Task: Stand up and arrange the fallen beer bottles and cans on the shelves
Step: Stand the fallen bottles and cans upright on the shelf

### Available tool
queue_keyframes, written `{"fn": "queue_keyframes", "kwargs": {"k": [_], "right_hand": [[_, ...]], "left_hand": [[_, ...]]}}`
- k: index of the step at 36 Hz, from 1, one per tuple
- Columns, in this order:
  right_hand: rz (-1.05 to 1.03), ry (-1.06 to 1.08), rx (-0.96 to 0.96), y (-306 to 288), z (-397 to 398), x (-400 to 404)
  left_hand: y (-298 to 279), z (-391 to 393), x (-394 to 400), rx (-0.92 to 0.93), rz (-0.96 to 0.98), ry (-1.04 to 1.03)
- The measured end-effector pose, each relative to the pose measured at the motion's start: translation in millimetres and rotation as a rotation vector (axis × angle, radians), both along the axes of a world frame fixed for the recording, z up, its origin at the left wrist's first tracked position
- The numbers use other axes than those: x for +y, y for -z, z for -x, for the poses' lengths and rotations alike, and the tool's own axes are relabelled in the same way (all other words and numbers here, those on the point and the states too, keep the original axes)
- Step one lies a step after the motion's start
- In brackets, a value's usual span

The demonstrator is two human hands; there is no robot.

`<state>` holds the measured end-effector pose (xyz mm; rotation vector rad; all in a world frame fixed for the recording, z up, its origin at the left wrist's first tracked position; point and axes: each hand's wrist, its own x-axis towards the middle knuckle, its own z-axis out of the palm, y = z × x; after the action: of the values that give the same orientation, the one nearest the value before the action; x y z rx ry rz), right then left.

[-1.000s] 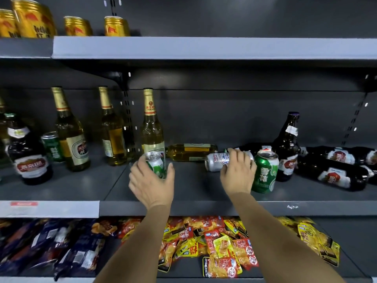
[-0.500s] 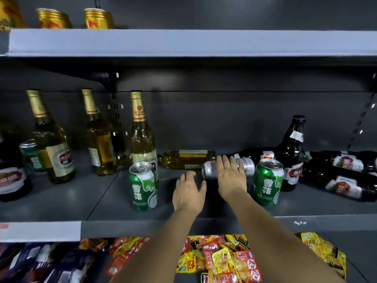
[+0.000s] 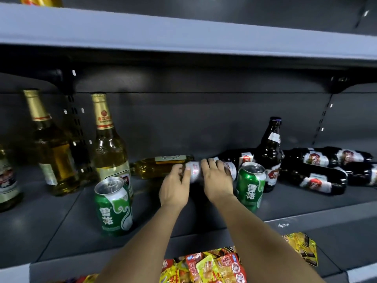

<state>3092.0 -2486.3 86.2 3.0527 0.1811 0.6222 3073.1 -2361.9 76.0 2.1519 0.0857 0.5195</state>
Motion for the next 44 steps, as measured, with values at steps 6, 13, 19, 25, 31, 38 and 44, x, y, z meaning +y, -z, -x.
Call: {"fn": "queue_keyframes", "kwargs": {"k": [6, 13, 19, 25, 31, 38, 44], "right_hand": [[-0.580, 0.142, -0.131, -26, 0, 7], [-1.082, 0.260, -0.095, -35, -8, 2], [-1.059, 0.226, -0.174, -36, -12, 8], [-0.549, 0.122, -0.636, -43, -7, 35], [-0.111, -0.310, -0.338, -25, -11, 55], [0.058, -0.271, 0.111, -20, -38, 71], [0.187, -0.226, 0.106, -10, -60, 96]], "left_hand": [[-1, 0, 0, -0.084, 0.078, -0.110], [4, 2, 3, -0.016, 0.027, -0.121], [3, -3, 12, 0.028, 0.039, -0.195], [3, -6, 19, 0.025, 0.061, -0.275], [3, -9, 22, 0.011, 0.179, -0.337], [5, -16, 30, 0.062, 0.320, -0.364], [8, -25, 40, 0.104, 0.440, -0.389]]}}
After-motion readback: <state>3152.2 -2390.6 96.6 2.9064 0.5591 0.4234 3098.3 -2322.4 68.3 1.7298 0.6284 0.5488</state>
